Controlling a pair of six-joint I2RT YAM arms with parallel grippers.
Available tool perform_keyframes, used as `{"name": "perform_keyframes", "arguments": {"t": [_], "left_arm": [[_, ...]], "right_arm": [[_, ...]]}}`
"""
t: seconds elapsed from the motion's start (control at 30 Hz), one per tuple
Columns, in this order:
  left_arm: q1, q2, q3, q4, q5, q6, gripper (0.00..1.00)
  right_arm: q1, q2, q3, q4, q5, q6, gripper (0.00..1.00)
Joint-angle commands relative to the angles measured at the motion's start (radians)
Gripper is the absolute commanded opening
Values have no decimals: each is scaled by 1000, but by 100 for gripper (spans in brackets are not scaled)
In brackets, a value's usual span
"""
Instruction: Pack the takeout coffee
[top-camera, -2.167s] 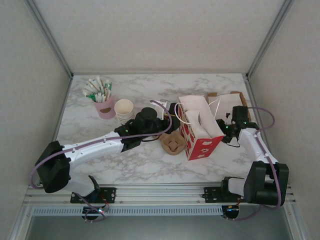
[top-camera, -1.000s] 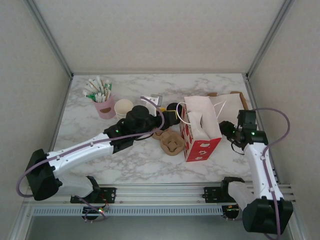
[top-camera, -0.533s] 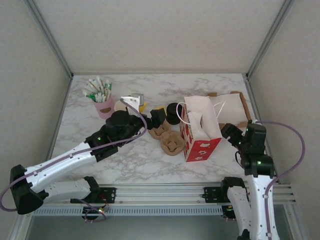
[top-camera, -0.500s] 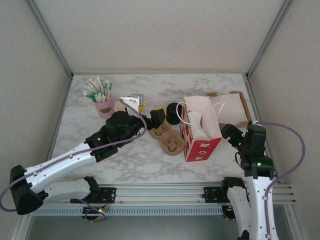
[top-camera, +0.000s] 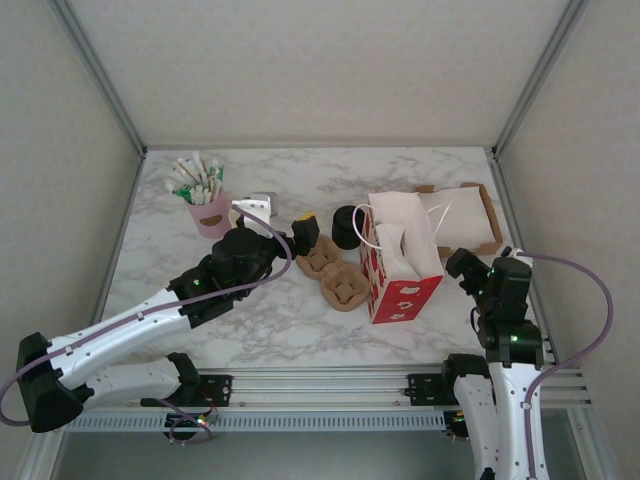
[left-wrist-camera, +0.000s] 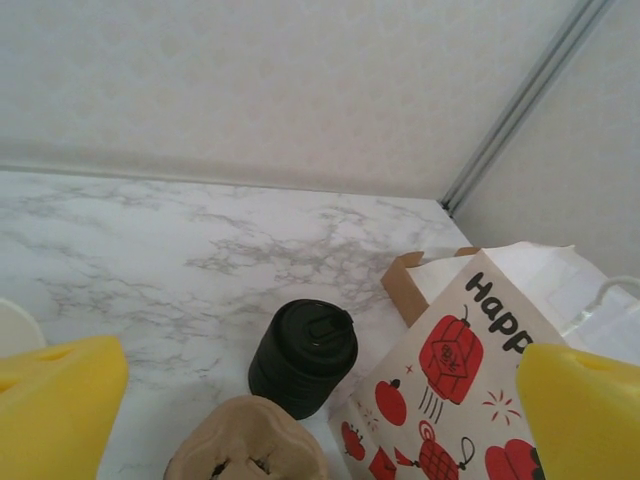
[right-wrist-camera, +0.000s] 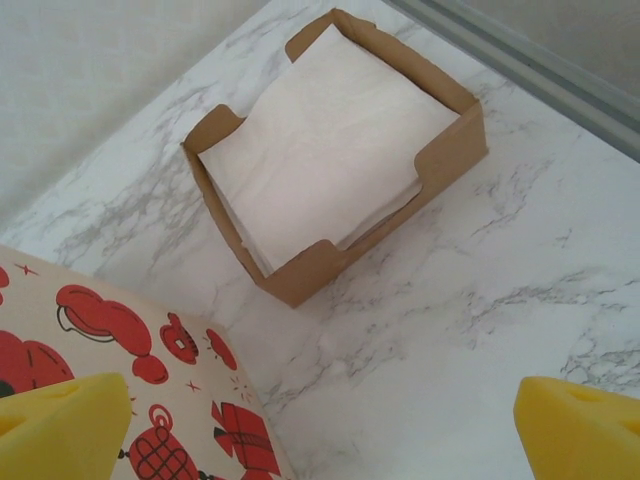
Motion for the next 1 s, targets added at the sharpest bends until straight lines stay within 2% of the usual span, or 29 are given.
{"name": "perform_keyframes", "arguments": {"t": [0.0, 0.13, 0.3, 0.4, 0.5, 0.6, 0.73, 0.97], "left_arm": [[-6, -34, 4, -34, -57, 20, 100], [-6, -67, -8, -56, -122, 31, 100], [3, -142, 4, -136, -284, 9, 100], [45, -198, -9, -175, -309, -15, 100], [164, -220, -27, -225, -264, -57, 100], [359, -225, -64, -221, -72, -101, 100], [529, -230, -148, -164, 46, -155, 100], [720, -295, -352, -56, 74, -192, 100]], "right_arm": [[-1, -9, -12, 44, 55, 11, 99], [0, 16, 20, 19, 54, -21, 99], [-1, 74, 103, -42, 24, -79, 99], [0, 105, 142, -57, -5, -105, 99], [-1, 145, 169, -57, -36, -145, 99], [-2, 208, 194, -52, -47, -177, 99], [-39, 272, 208, -23, -55, -192, 99], [-142, 312, 171, 120, -104, -199, 99]]}}
